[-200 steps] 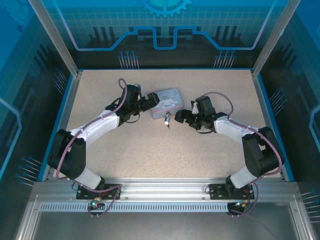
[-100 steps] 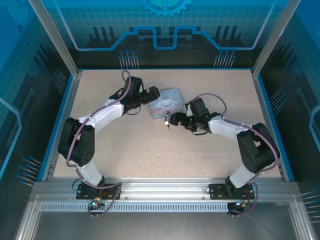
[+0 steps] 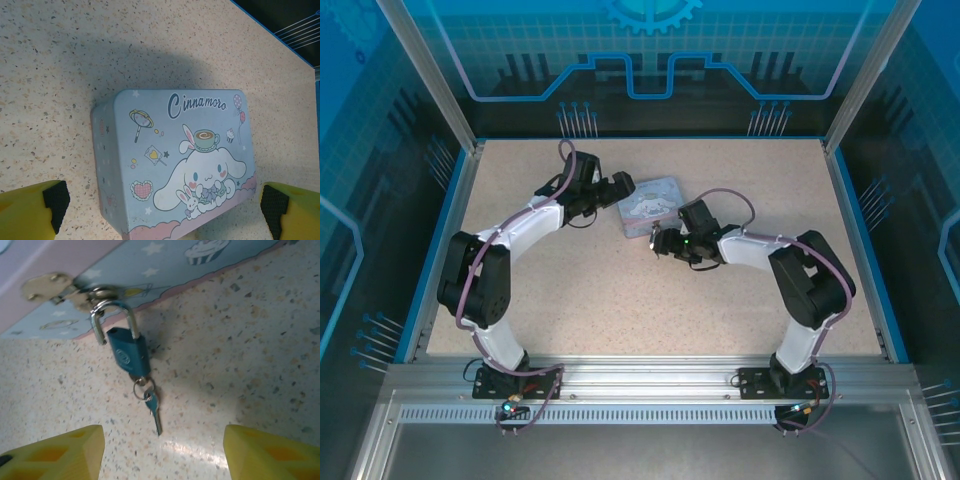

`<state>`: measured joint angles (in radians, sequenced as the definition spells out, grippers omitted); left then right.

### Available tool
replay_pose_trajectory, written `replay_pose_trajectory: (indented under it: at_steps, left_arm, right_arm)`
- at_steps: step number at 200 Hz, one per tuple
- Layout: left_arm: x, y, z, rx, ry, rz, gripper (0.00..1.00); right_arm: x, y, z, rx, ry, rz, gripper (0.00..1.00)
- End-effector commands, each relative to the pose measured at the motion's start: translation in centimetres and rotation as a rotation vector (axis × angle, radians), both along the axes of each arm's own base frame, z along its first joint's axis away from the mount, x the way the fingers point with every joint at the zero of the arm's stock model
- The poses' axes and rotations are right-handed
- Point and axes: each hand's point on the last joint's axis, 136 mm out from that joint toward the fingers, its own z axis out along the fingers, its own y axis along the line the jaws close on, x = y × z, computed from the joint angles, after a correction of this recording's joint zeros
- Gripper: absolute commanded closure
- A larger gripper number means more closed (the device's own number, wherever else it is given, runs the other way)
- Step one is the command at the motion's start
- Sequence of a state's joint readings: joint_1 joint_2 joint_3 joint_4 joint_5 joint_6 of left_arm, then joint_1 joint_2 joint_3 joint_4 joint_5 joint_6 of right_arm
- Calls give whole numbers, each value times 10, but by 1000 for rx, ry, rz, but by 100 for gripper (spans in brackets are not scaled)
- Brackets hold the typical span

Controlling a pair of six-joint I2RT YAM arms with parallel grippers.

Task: Unlock a padlock with a key

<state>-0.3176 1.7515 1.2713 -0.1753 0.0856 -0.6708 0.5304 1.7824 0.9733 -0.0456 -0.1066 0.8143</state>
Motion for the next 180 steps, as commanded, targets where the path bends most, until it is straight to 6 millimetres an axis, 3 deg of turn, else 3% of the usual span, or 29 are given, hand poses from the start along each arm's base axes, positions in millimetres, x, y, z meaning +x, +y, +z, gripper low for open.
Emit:
replay_pose_trajectory:
  at_steps: [1,85,180]
  left_arm:
    - [6,-1,5,-26,-18,-18,1]
    - [11,-2,8,-66,-25,-9,1]
    - [14,-3,6,-89,-19,0,1]
  right_arm:
    - [17,14,7,11,-47,-6,37]
    - [22,27,-5,-30,-33,30,38]
    - [24,37,-14,-52,-23,68,51]
